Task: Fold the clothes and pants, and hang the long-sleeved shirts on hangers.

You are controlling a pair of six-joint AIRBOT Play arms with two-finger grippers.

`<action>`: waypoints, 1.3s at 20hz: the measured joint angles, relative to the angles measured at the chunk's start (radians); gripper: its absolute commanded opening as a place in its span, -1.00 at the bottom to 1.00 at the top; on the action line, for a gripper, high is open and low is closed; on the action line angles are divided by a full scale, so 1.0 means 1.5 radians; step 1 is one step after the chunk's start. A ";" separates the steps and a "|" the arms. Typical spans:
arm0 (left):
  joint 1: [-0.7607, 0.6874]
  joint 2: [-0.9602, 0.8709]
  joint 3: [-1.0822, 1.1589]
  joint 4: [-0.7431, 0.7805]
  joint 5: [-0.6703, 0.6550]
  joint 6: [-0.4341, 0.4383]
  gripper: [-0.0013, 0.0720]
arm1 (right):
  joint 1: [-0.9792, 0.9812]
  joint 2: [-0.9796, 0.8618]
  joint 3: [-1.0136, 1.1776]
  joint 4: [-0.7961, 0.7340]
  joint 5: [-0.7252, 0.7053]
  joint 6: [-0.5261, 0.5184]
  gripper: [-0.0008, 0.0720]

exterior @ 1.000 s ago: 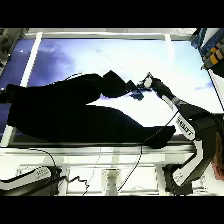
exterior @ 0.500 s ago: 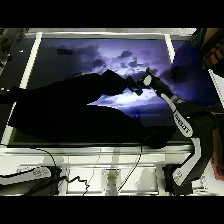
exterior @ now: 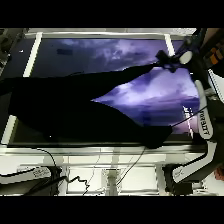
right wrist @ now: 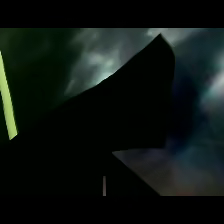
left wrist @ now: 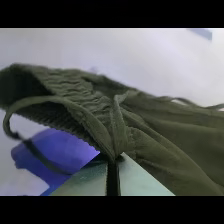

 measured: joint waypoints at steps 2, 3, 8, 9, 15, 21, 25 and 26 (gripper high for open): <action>0.000 -0.001 0.000 0.002 0.001 0.000 -0.92 | -0.028 0.014 0.007 -0.009 0.048 -0.038 -0.96; 0.000 -0.002 0.000 0.013 -0.002 0.000 -0.92 | -0.040 0.018 0.009 -0.025 0.079 -0.053 -0.96; 0.000 -0.011 -0.026 0.125 -0.015 -0.043 -0.92 | -0.070 0.025 -0.005 -0.098 0.216 -0.085 -0.96; 0.000 -0.011 -0.036 0.145 -0.017 -0.051 -0.91 | -0.071 0.026 -0.008 -0.106 0.236 -0.089 -0.96; 0.000 -0.019 -0.079 0.210 -0.017 -0.073 -0.91 | -0.076 0.026 -0.041 -0.126 0.382 -0.130 -0.96; 0.000 -0.021 -0.086 0.223 0.004 -0.078 -0.91 | -0.072 0.029 -0.153 -0.129 0.424 -0.141 -0.96; 0.000 -0.021 -0.087 0.224 0.064 -0.078 -0.91 | -0.048 0.032 -0.217 -0.126 0.383 -0.141 -0.96; 0.000 -0.021 -0.087 0.224 0.081 -0.078 -0.91 | -0.040 0.032 -0.229 -0.127 0.369 -0.141 -0.96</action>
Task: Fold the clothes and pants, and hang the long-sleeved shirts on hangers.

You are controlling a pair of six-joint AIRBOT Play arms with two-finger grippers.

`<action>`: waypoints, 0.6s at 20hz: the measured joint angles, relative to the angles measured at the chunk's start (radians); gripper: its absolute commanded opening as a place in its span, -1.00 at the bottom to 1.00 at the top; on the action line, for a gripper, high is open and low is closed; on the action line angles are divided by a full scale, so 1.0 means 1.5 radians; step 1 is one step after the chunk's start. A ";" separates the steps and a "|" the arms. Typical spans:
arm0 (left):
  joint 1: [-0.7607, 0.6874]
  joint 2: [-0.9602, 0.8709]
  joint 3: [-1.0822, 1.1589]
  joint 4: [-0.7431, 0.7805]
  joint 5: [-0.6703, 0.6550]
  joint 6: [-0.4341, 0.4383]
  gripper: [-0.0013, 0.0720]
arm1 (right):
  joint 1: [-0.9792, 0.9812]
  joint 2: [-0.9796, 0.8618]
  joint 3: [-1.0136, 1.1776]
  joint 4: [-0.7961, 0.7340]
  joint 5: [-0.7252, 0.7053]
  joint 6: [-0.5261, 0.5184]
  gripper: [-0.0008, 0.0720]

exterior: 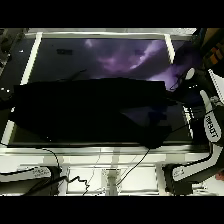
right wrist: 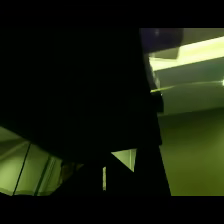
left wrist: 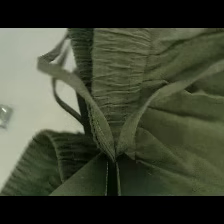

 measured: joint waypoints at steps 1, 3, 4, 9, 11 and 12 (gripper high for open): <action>0.000 0.000 0.000 0.000 0.015 0.000 -0.91 | 0.009 0.000 -0.008 0.000 -0.018 0.002 -0.96; 0.000 0.000 0.000 -0.001 0.053 0.000 -0.91 | 0.024 0.000 -0.017 0.001 -0.054 0.018 -0.96; 0.000 0.000 0.000 -0.002 0.075 0.000 -0.91 | 0.029 0.000 -0.020 0.001 -0.069 0.026 -0.96; -0.019 0.000 0.000 -0.025 0.182 0.000 -0.88 | 0.039 0.000 -0.026 -0.001 -0.099 0.056 0.11; -0.036 -0.001 0.000 -0.030 0.215 0.000 -0.16 | 0.040 0.000 -0.027 -0.002 -0.095 0.061 0.72; -0.045 -0.001 0.000 -0.032 0.230 0.001 0.51 | 0.040 0.000 -0.027 -0.003 -0.095 0.062 0.72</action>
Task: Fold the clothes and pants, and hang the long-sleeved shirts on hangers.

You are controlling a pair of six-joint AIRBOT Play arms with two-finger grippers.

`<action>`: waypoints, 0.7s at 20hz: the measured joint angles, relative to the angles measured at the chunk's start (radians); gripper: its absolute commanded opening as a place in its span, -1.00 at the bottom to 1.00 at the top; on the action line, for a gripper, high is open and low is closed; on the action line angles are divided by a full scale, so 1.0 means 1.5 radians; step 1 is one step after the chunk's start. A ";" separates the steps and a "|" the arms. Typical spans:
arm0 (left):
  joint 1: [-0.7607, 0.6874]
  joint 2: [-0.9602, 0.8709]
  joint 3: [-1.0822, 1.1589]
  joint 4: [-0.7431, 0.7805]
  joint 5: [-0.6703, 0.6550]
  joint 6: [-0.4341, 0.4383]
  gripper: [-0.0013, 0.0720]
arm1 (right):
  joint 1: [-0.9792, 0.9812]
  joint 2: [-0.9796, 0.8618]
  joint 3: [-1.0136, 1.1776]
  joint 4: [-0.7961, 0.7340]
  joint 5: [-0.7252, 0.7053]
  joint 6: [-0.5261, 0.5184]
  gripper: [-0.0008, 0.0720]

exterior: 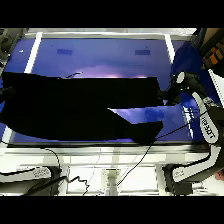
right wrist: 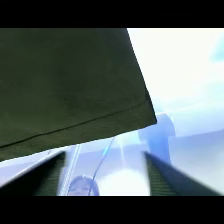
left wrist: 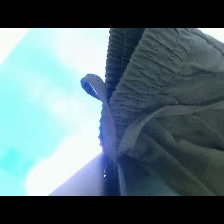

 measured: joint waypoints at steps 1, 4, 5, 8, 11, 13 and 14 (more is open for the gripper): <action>-0.007 0.000 0.001 -0.001 0.012 0.007 0.87 | 0.000 0.000 0.000 -0.001 0.001 0.002 0.72; -0.020 0.007 0.001 -0.001 0.036 0.034 0.91 | 0.000 0.000 0.004 -0.003 0.005 -0.003 0.72; -0.020 0.016 0.001 -0.001 0.041 0.044 0.91 | 0.000 0.001 0.010 -0.008 0.006 -0.009 0.72; -0.003 0.069 0.001 -0.002 0.031 0.051 0.91 | 0.000 0.008 0.048 -0.021 0.012 -0.023 0.72; 0.040 0.138 0.001 -0.002 -0.043 0.007 0.91 | 0.000 0.033 0.090 -0.034 0.019 -0.050 0.49; 0.085 0.176 0.001 -0.001 -0.125 -0.038 0.91 | 0.000 0.063 0.105 -0.051 0.022 -0.075 0.34; 0.111 0.193 0.001 -0.001 -0.170 -0.060 0.91 | 0.000 0.080 0.109 -0.061 0.030 -0.088 0.34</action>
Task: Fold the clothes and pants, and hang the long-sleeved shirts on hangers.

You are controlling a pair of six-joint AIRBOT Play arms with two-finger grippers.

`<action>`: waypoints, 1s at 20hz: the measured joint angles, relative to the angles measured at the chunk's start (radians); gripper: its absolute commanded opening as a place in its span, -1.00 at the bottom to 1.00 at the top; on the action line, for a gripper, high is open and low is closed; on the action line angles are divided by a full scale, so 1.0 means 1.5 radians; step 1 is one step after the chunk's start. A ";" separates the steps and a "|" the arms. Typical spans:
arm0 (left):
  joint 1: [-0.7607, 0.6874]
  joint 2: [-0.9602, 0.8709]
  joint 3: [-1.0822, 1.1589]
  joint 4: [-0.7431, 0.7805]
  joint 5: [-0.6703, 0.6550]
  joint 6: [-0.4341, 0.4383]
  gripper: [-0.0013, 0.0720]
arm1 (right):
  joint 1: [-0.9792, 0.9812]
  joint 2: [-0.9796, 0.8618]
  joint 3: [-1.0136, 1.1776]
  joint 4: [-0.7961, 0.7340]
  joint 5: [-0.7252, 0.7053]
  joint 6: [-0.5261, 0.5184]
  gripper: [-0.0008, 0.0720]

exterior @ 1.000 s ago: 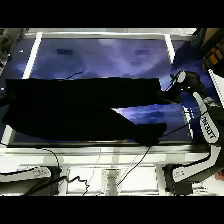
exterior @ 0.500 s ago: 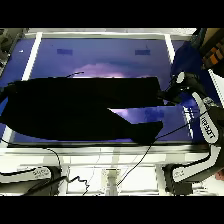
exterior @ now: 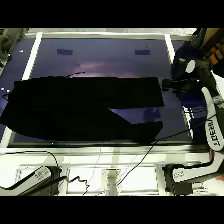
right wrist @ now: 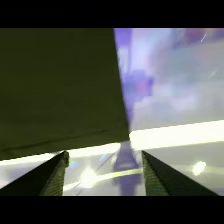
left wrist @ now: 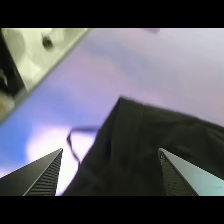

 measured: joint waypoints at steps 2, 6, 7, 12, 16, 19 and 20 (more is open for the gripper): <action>0.049 0.021 0.000 0.007 -0.086 -0.025 0.91 | 0.000 0.039 0.003 -0.015 0.028 -0.030 0.34; 0.107 0.039 -0.002 0.054 -0.207 -0.052 0.91 | 0.000 0.157 -0.083 -0.032 0.076 -0.062 0.34; 0.112 0.041 -0.003 0.062 -0.221 -0.054 0.91 | 0.000 0.195 -0.123 -0.035 0.081 -0.062 0.34; 0.120 0.033 -0.006 0.080 -0.258 -0.062 0.91 | 0.000 0.389 -0.392 -0.036 0.042 -0.041 0.36; 0.120 0.020 -0.006 0.085 -0.281 -0.064 0.91 | 0.000 0.425 -0.548 -0.032 -0.061 0.037 0.36; 0.120 0.015 -0.006 0.085 -0.289 -0.064 0.90 | 0.000 0.383 -0.576 -0.007 -0.110 0.066 0.36; 0.120 0.015 -0.006 0.085 -0.292 -0.064 0.91 | 0.000 0.358 -0.574 0.000 -0.121 0.066 0.36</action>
